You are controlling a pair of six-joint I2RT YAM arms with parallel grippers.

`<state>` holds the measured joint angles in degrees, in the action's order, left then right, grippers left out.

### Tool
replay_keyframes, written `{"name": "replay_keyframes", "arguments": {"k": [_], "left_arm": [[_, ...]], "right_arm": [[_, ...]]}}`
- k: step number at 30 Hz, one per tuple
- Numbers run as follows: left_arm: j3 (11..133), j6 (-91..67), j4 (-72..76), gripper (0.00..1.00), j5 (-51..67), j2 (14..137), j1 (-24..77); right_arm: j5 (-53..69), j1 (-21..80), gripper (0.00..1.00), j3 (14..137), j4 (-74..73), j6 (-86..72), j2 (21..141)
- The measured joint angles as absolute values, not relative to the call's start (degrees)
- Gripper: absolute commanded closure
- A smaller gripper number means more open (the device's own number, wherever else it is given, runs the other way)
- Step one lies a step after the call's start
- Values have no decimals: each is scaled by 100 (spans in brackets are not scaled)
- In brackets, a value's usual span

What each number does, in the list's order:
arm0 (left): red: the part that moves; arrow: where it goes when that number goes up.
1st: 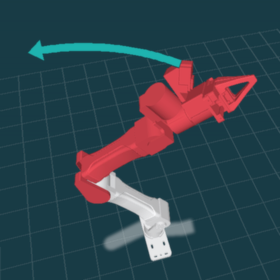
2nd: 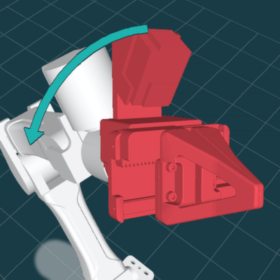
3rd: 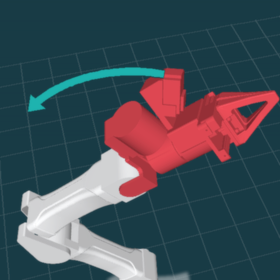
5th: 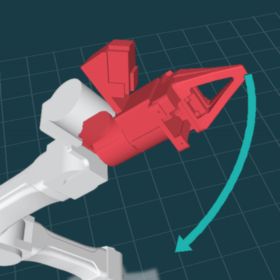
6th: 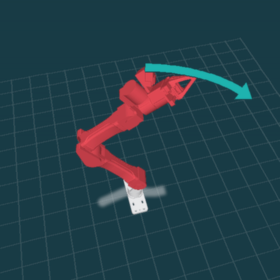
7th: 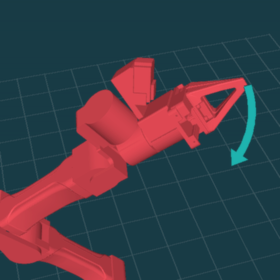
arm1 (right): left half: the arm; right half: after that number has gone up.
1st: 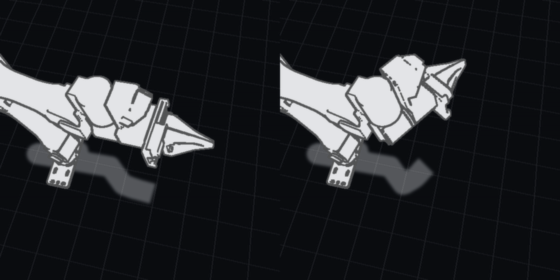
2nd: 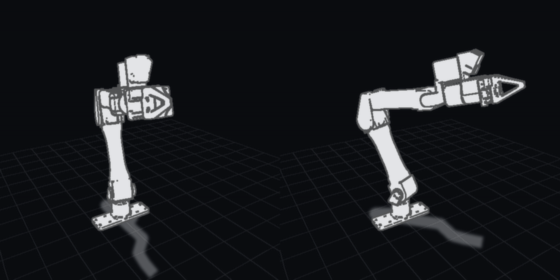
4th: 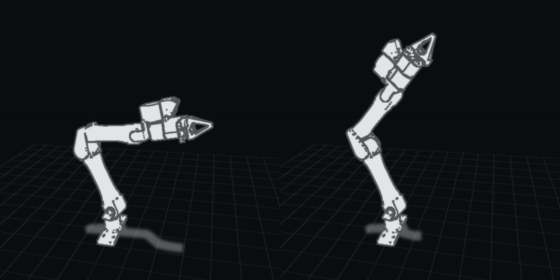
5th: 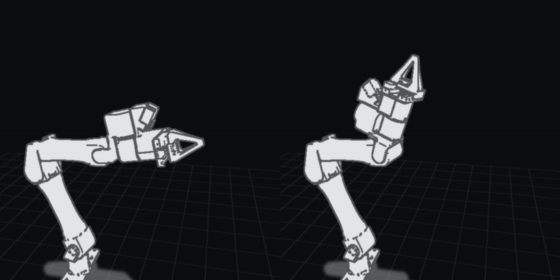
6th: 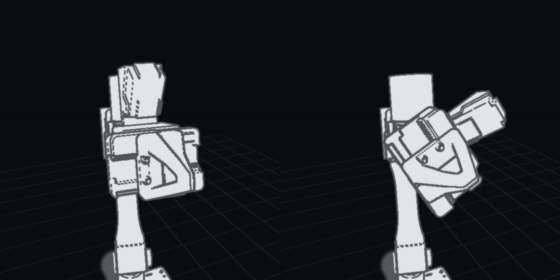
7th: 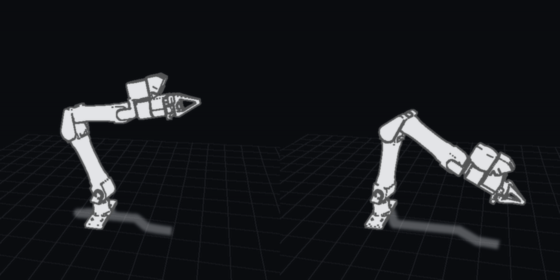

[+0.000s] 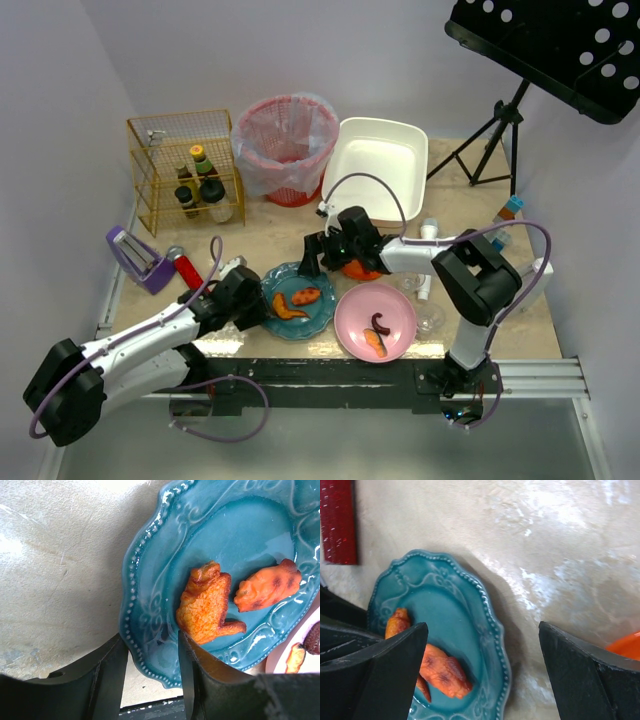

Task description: Clear the kitchen counter

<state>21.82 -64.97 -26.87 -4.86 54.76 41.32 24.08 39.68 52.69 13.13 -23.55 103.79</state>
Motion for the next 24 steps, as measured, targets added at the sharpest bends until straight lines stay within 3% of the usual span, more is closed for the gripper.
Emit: {"name": "replay_keyframes", "arguments": {"k": [7,13,17,19,24], "left_arm": [[2161,-6499,-2679,51,-486,5411,4134],[2134,-6499,-2661,51,-486,5376,4132],[2126,-6497,-2655,51,-486,5371,4132],[2123,-6497,-2652,51,-486,5371,4134],[2119,-6497,-2648,51,-486,5371,4134]], "right_arm": [[1448,3962,2,5520,478,-2355,10042],[473,3957,2,5500,423,-2515,8897],[-89,3944,10,5446,711,-2598,8106],[-285,3940,6,5450,827,-2602,8025],[-346,3931,7,5450,805,-2445,8451]]}}
